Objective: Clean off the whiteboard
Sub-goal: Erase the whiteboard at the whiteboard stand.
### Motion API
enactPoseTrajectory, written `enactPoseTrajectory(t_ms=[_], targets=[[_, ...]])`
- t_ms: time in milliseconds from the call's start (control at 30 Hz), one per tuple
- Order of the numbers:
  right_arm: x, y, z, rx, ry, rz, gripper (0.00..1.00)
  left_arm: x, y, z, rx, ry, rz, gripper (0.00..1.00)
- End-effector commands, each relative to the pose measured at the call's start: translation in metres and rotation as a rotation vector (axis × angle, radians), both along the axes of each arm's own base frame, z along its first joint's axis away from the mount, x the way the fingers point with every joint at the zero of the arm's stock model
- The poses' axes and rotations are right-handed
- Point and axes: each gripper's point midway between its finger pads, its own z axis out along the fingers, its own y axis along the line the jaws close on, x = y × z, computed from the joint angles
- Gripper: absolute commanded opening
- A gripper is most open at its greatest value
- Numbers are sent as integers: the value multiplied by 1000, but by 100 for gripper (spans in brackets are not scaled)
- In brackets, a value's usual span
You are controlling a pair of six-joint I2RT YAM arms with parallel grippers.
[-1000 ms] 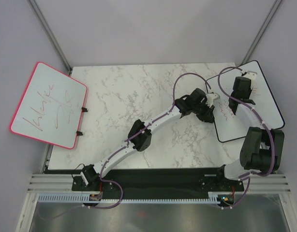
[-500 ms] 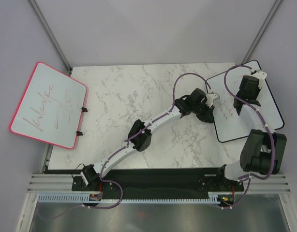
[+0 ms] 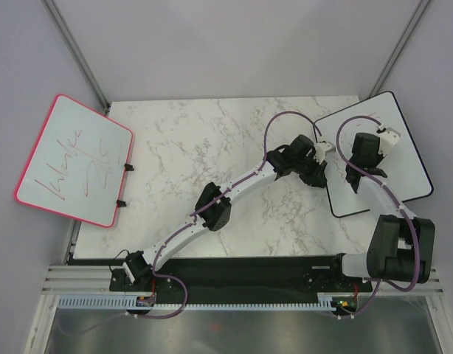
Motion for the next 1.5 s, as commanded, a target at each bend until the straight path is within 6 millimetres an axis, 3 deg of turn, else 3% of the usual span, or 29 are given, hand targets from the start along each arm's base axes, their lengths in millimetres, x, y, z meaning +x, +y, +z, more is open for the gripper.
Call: enactPoseTrajectory(t_ms=[0, 333, 467, 500, 567, 600, 667, 700, 767, 800, 933, 1100, 1200, 1233, 1300, 1400, 1467], targets=[[-35, 1, -46, 40, 204, -35, 0, 13, 18, -20, 82, 72, 108, 2], [-29, 43, -73, 152, 242, 130, 0, 15, 18, -19, 80, 69, 111, 2], [-10, 22, -46, 73, 217, 124, 0, 14, 18, -20, 81, 70, 111, 2], [2, 15, -29, 58, 182, 120, 0, 14, 18, -20, 82, 71, 111, 2], [7, -9, -21, 27, 196, 80, 0, 14, 18, -20, 81, 72, 110, 2], [17, -20, -4, 6, 166, 61, 0, 14, 18, -19, 80, 71, 112, 2], [16, -48, -3, -34, 206, -6, 0, 15, 19, -20, 82, 75, 113, 2], [23, -59, 12, -57, 184, -33, 0, 15, 19, -20, 81, 75, 111, 2], [20, -77, 18, -86, 213, -75, 0, 16, 19, -20, 79, 80, 114, 2], [20, -87, 32, -122, 201, -116, 0, 15, 19, -20, 79, 83, 114, 2], [15, -99, 68, -204, 178, -163, 0, 17, 20, -20, 75, 88, 118, 2], [15, -109, 98, -292, 189, -167, 0, 17, 20, -20, 76, 87, 119, 2], [30, -110, 92, -294, 214, -118, 0, 17, 20, -20, 77, 89, 118, 2], [41, -105, 76, -271, 238, -66, 0, 17, 20, -20, 77, 88, 119, 2], [52, -102, 69, -266, 247, -48, 0, 17, 20, -20, 76, 87, 119, 2], [82, -75, 41, -204, 244, 59, 0, 17, 20, -21, 76, 90, 116, 2], [94, -63, 34, -186, 235, 89, 0, 17, 19, -19, 74, 88, 116, 2]])
